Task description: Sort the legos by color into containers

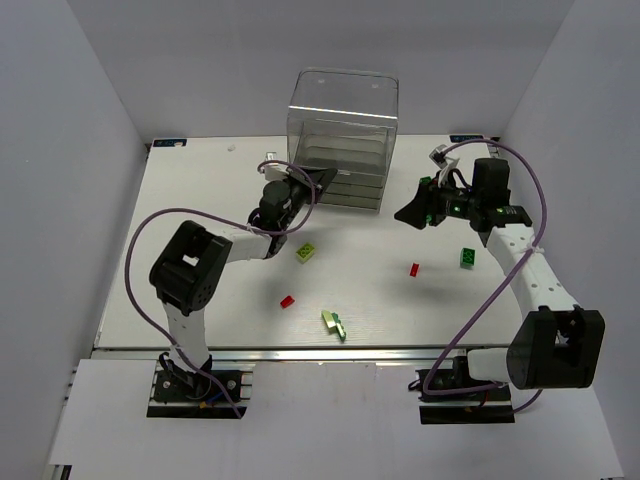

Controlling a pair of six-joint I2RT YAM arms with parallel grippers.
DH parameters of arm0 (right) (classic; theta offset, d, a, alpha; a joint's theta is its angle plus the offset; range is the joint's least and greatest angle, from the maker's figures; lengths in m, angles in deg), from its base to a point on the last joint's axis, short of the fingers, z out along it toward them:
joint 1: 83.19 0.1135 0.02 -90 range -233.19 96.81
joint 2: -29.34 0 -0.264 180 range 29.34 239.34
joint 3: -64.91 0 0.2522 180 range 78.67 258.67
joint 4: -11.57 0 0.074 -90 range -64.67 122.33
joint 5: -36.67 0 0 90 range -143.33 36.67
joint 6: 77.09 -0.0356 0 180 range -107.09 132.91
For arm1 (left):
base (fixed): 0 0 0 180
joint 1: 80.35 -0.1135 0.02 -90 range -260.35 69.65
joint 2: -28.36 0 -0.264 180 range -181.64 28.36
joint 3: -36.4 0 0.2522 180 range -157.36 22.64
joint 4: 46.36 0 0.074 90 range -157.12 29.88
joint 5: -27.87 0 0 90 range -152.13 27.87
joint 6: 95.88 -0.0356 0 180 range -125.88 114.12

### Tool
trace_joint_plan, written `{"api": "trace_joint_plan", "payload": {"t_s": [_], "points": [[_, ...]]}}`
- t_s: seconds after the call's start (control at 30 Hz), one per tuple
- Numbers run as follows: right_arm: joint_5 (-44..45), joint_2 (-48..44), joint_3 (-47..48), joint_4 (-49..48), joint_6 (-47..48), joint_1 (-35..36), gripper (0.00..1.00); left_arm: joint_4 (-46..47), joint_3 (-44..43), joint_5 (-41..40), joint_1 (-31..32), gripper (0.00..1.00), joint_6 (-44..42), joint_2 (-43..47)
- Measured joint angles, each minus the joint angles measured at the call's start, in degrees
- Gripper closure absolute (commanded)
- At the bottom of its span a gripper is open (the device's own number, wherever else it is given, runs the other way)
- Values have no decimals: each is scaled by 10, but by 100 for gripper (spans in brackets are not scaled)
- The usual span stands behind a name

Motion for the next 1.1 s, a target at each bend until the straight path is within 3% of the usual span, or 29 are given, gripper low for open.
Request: {"api": "trace_joint_plan", "payload": {"t_s": [0.23,0.87,1.1], "points": [[-20,19,31,-9,-5,1,35,-31,5,20,0,100,-21,52],[-28,130,157,-156,-251,5,32,-56,-14,39,2,100,-33,94],[-29,160,189,-179,-293,5,32,-56,-28,41,2,100,-36,97]]}}
